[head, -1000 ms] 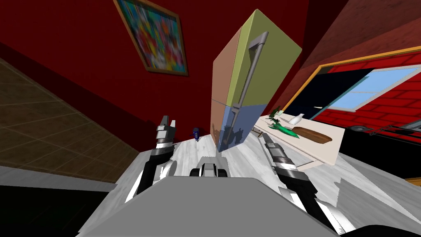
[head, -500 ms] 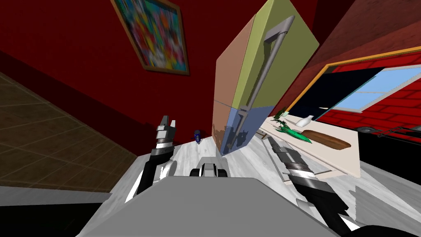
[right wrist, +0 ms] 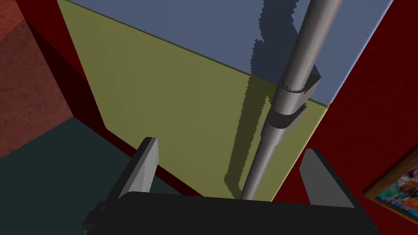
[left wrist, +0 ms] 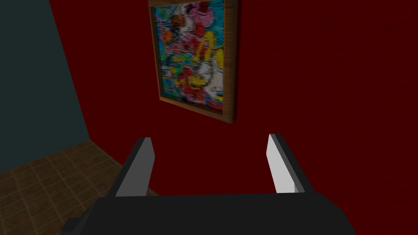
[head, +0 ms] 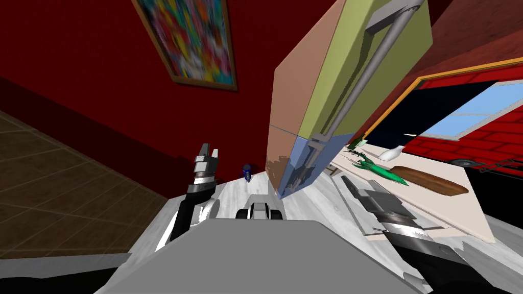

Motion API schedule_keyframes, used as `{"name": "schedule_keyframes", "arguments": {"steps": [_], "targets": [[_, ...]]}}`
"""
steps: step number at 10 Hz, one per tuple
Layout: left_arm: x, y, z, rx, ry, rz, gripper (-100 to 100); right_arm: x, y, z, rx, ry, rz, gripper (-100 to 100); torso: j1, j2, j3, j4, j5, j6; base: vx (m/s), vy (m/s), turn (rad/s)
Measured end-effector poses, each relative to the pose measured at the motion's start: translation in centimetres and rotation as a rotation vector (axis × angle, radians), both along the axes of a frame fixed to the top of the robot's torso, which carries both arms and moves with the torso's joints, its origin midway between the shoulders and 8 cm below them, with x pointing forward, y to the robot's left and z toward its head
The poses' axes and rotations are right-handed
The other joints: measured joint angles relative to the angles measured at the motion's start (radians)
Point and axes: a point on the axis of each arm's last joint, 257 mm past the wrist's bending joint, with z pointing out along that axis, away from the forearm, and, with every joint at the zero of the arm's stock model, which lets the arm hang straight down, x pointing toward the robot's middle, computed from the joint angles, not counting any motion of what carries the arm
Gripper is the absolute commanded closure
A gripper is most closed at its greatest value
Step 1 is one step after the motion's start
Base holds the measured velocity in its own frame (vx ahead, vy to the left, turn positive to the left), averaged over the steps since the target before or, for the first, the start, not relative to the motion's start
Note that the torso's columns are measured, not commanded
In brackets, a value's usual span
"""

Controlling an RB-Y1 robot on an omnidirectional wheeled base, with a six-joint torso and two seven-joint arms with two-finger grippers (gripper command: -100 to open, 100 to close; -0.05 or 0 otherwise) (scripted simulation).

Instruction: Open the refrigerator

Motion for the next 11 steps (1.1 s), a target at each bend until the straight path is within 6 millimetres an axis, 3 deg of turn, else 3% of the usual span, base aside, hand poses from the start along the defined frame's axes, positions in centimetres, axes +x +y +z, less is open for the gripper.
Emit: {"name": "schedule_keyframes", "arguments": {"steps": [11], "targets": [[0.0,0.0,0.0,0.0,0.0,0.0,0,-5.6,-6.8,2.2,-0.66,0.32,-0.18,-100,-0.002,0.003,0.002,0.001,-0.001,0.0,0.157,0.1,0.003]]}}
